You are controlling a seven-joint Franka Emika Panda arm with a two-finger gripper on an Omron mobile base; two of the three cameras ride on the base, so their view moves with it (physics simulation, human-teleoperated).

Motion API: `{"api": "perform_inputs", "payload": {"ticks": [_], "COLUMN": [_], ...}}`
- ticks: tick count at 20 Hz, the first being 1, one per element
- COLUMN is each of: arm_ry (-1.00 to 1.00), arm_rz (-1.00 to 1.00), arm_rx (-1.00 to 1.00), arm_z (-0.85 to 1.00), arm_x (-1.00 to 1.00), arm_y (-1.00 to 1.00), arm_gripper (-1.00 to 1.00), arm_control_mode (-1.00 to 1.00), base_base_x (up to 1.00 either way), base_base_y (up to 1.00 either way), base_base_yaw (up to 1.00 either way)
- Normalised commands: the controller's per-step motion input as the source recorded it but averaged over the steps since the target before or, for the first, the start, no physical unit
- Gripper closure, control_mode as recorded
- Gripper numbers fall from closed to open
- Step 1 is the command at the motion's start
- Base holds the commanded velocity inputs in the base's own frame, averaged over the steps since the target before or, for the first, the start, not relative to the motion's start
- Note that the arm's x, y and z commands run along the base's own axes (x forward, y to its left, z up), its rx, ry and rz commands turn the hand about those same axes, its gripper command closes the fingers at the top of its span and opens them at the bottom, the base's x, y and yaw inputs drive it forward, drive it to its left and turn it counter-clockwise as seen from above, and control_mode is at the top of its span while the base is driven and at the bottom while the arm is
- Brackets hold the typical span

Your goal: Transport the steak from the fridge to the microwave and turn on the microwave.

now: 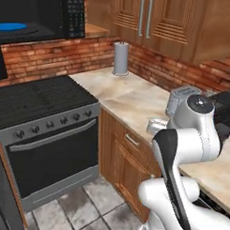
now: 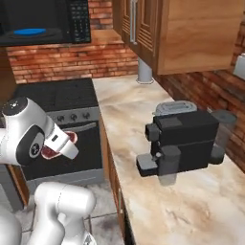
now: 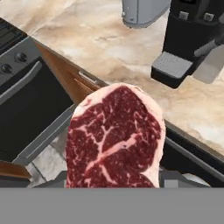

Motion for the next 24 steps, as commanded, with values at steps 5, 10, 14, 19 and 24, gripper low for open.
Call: {"api": "perform_inputs", "payload": {"ticks": [5, 10, 14, 19, 24], "arm_ry": [0.0, 0.0, 0.0, 0.0, 0.0], "arm_rz": [0.0, 0.0, 0.0, 0.0, 0.0], "arm_rx": [0.0, 0.0, 0.0, 0.0, 0.0], "arm_z": [0.0, 0.0, 0.0, 0.0, 0.0], "arm_x": [0.0, 0.0, 0.0, 0.0, 0.0], "arm_y": [0.0, 0.0, 0.0, 0.0, 0.0], "arm_gripper": [1.0, 1.0, 1.0, 1.0, 1.0], "arm_control_mode": [1.0, 1.0, 1.0, 1.0, 1.0], "base_base_x": [0.82, 0.7, 0.53, 0.58, 0.63], "base_base_y": [0.0, 0.0, 0.0, -0.09, -0.14], "base_base_yaw": [0.53, 0.35, 0.2, 0.21, 0.28]}}
